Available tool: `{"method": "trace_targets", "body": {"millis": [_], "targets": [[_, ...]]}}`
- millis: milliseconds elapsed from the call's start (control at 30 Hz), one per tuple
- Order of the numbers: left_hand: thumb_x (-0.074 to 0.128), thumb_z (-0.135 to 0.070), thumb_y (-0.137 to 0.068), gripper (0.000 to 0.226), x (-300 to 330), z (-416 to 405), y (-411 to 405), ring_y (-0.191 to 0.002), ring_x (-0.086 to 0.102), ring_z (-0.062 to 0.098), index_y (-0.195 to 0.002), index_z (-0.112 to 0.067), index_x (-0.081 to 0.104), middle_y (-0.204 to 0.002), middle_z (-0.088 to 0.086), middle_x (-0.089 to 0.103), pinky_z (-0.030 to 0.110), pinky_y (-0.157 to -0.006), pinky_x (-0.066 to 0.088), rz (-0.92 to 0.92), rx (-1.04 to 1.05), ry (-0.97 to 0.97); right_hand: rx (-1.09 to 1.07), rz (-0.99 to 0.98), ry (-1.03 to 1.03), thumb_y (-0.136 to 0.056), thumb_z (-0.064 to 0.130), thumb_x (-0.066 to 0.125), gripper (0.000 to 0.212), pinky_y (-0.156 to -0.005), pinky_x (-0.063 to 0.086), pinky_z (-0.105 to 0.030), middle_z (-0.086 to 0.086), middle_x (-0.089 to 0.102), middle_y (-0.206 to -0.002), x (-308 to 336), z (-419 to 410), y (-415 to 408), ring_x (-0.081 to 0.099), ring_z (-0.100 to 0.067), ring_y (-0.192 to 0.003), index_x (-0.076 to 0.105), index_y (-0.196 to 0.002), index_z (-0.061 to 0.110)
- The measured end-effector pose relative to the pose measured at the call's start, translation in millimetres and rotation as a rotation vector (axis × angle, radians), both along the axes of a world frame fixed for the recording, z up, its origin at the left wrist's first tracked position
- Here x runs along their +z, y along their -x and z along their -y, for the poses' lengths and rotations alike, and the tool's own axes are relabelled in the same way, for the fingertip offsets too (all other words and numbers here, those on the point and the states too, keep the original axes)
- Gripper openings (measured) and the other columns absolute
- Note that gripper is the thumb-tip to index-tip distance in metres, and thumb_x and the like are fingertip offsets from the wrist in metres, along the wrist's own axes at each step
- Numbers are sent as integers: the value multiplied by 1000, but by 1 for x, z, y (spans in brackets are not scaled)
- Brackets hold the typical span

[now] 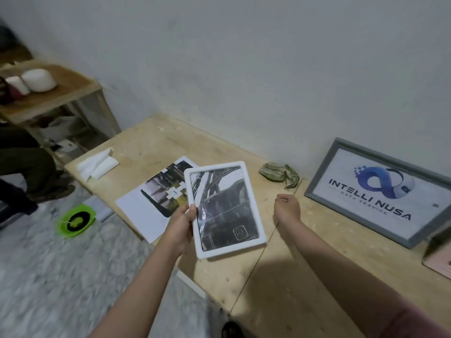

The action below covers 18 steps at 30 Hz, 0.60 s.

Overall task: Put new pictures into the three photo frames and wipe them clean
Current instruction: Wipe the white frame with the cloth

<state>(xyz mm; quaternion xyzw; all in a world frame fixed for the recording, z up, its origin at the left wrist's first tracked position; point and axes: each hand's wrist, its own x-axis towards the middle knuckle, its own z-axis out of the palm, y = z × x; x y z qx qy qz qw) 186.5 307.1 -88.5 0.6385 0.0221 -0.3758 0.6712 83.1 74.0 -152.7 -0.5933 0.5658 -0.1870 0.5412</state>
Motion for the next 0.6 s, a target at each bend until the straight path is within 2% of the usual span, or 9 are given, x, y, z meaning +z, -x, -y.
{"method": "trace_targets", "body": {"millis": [67,167,233,300,367,467,600], "targets": [[38,-13,-102,15,2,6,-7,-35,52,6,-98,-10,52,-48,-7,55,16,-36,41,-4,8,-10,17,-133,170,-89,18,50,31,-80,48,-34,-6,51,-117,-4,22,-14,56,-23,-90,53,-120,13],[39,-13,-102,17,4,21,-20,-34,50,7,-91,-10,53,-62,1,46,16,-35,39,-23,38,-24,80,-344,433,-86,17,52,37,-97,42,-43,-15,44,-125,-9,61,-40,45,-34,-114,49,-122,10],[40,-14,-101,18,4,27,-26,-34,49,7,-89,-10,53,-63,0,45,16,-35,40,-34,56,-29,168,-471,576,-82,12,53,38,-96,40,-43,-16,45,-123,-6,84,-53,42,-35,-114,47,-120,9],[40,-14,-101,18,2,34,-32,-35,51,7,-90,-11,55,-59,-2,47,16,-36,41,-44,70,-28,307,-617,621,-79,9,54,42,-95,39,-42,-16,46,-122,-8,105,-65,44,-34,-112,44,-120,12],[40,-14,-101,18,-1,41,-36,-37,52,7,-94,-11,55,-54,-5,51,17,-38,42,-48,74,-35,459,-728,568,-80,10,53,45,-92,40,-42,-15,45,-121,-15,119,-71,46,-34,-110,41,-123,15],[40,-15,-101,17,-7,49,-42,-38,50,7,-93,-11,55,-48,-8,52,19,-40,42,-36,62,-61,618,-731,513,-82,13,51,42,-81,44,-37,-14,49,-114,-27,134,-74,52,-33,-102,44,-123,21],[40,-15,-101,20,-8,54,-42,-38,49,5,-87,-13,55,-53,-7,52,21,-43,42,-14,50,-95,604,-504,476,-76,10,57,21,-65,45,-27,-11,65,-96,-16,142,-74,56,-25,-79,60,-97,15]]}}
